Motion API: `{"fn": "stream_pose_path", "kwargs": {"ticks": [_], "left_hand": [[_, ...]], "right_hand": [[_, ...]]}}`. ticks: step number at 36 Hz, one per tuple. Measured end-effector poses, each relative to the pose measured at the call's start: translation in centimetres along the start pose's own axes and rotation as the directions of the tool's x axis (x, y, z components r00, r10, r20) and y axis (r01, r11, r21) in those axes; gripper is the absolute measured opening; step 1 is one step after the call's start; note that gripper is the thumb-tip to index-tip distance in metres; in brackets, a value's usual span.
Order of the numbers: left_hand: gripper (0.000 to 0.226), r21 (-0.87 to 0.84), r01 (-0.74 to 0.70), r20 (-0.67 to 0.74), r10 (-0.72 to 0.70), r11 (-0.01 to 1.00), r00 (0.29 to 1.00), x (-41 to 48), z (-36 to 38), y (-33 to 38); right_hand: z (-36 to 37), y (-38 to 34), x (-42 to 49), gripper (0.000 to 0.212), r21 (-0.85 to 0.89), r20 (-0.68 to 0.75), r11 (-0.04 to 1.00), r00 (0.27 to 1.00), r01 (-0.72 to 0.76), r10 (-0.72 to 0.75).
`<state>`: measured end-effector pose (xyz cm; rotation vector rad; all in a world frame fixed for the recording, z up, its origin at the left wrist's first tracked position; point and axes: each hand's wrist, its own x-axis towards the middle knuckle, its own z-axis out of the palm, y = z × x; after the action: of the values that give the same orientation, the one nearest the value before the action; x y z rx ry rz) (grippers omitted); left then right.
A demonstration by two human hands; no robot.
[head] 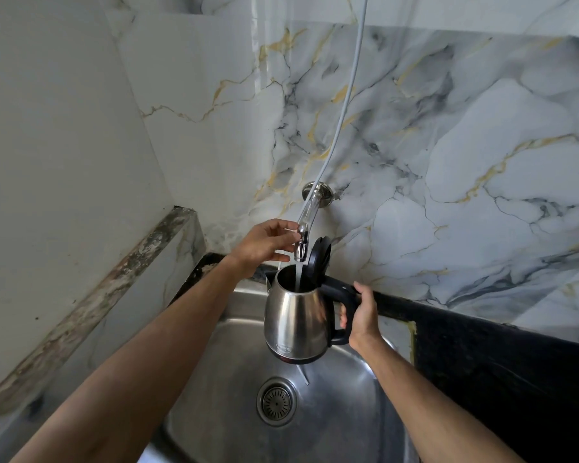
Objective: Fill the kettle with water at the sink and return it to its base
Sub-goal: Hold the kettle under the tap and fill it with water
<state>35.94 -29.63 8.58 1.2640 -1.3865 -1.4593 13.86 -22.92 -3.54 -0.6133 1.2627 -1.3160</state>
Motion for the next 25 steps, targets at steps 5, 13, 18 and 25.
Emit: {"fn": "stream_pose_path", "kwargs": {"ticks": [5, 13, 18, 25], "left_hand": [[0.029, 0.109, 0.007, 0.009, -0.008, 0.994, 1.0, 0.3, 0.4, 0.0], [0.03, 0.299, -0.045, 0.006, 0.045, 0.953, 0.999, 1.1, 1.3, 0.4], [0.031, 0.492, -0.071, -0.057, 0.114, 0.867, 0.992, 2.0, 1.5, -0.2], [0.035, 0.534, -0.044, -0.112, 0.122, 0.845, 0.986, 2.4, 1.9, -0.8]], "right_hand": [[-0.1, -0.1, -0.1, 0.048, 0.008, -0.005, 1.0, 1.0, -0.002, 0.002], [-0.2, -0.5, -0.1, 0.053, 0.032, -0.001, 0.999, 1.0, -0.021, 0.021], [0.1, -0.7, -0.1, 0.052, 0.046, 0.004, 0.999, 1.0, -0.009, 0.009], [0.1, -0.9, -0.2, 0.052, 0.041, 0.008, 0.999, 1.0, -0.003, 0.003]]}}
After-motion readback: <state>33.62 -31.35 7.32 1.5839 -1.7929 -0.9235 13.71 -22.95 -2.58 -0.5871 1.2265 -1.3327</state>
